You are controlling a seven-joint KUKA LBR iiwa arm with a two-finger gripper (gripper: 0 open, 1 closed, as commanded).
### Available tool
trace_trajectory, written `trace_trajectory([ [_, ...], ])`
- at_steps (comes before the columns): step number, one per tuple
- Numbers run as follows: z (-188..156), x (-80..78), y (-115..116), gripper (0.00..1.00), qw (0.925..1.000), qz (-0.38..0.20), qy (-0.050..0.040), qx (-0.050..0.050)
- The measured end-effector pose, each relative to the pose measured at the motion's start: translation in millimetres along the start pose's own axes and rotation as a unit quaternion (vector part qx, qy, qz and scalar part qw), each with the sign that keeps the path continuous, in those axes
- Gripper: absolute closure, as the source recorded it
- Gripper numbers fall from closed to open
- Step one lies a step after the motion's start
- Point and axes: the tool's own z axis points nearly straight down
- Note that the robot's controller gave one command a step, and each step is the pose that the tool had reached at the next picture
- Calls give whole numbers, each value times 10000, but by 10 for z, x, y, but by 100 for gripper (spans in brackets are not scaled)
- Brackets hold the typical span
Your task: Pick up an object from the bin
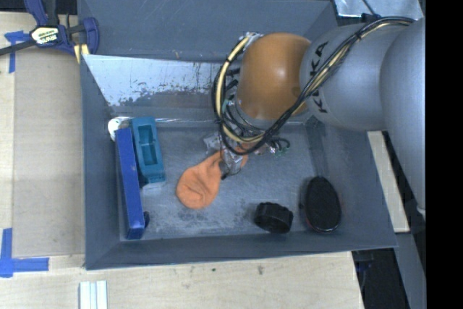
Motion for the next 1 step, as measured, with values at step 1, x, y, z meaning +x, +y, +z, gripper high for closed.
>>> trace_trajectory([
  [1,0,0,-1,100,10000,4,1,0],
])
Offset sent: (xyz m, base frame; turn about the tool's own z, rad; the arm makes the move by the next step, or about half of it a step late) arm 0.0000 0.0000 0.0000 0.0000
